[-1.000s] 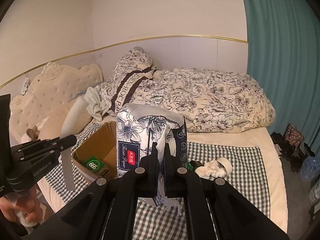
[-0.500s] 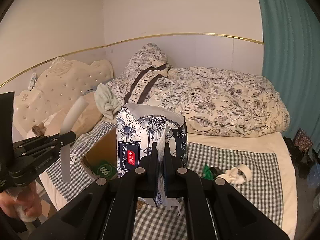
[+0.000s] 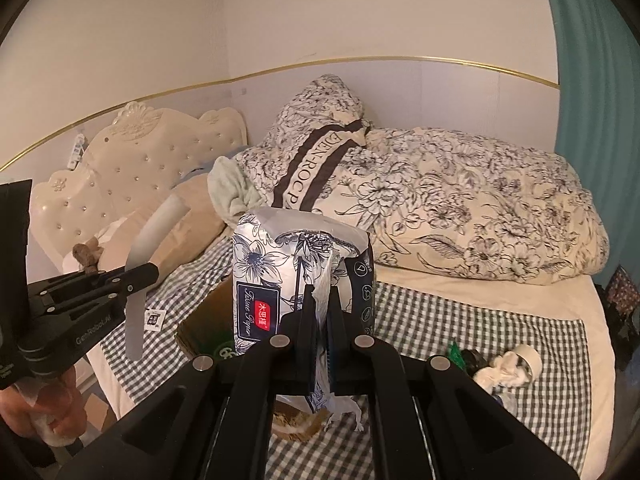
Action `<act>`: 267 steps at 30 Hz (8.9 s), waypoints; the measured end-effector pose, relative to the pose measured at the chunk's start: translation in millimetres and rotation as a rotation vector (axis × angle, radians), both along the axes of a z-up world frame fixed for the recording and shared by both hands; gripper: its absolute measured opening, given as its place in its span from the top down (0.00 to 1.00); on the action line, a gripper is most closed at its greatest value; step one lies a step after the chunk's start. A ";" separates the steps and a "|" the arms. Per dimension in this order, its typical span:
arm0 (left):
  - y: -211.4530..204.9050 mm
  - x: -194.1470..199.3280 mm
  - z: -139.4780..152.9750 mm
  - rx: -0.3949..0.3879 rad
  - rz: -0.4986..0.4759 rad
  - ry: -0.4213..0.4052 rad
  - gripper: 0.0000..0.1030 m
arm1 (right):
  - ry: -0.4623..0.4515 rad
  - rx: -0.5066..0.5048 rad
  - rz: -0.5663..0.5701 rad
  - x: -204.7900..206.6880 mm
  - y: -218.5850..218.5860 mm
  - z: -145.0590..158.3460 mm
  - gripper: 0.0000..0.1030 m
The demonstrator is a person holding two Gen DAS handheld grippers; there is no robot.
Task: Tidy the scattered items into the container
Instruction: 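Lower the white tube and floral tissue bag into the cardboard box, then open both tools to release the tube and tissue bag inside, then withdraw both open tools from the box toward the remaining items, then move the left tool to the white bottle while the right tool approaches the clear floss jar, then close the left tool on the white bottle while the right tool grips the floss jar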
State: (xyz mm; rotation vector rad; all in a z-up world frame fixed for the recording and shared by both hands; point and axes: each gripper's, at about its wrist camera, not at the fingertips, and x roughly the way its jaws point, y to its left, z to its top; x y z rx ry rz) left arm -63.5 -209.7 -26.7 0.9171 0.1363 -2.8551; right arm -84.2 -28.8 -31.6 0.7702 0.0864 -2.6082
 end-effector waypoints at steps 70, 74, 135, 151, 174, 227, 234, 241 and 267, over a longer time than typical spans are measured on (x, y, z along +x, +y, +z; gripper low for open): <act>-28.0 -94.6 -49.7 0.081 0.003 -0.086 0.29 | -0.123 0.064 0.021 -88.7 -44.0 -61.8 0.54; -16.6 -81.0 -32.3 0.067 -0.009 -0.061 0.28 | -0.101 0.055 0.005 -75.2 -32.4 -46.5 0.54; 177.1 -0.2 22.7 -0.075 -0.148 0.038 0.00 | -0.088 0.109 -0.278 42.0 203.8 -16.9 0.00; 205.6 -31.6 -25.8 -0.087 -0.210 -0.076 0.00 | -0.154 0.099 -0.286 17.9 217.0 -51.7 0.00; 234.3 -90.9 -135.0 -0.112 -0.278 -0.301 0.00 | -0.341 0.090 -0.325 -36.3 239.3 -144.5 0.00; 330.7 -188.2 -288.0 -0.245 -0.593 -0.463 0.00 | -0.446 0.028 -0.335 -106.5 283.7 -252.2 0.09; 327.2 -189.7 -287.2 -0.101 -0.525 -0.495 0.24 | -0.446 0.020 -0.356 -97.3 292.0 -250.0 0.09; 315.9 -179.4 -280.5 -0.022 -0.462 -0.507 0.40 | -0.454 0.007 -0.381 -85.9 299.0 -246.8 0.09; 258.9 -86.3 -203.8 0.062 -0.397 -0.398 0.40 | -0.395 -0.019 -0.403 -14.4 274.7 -194.4 0.12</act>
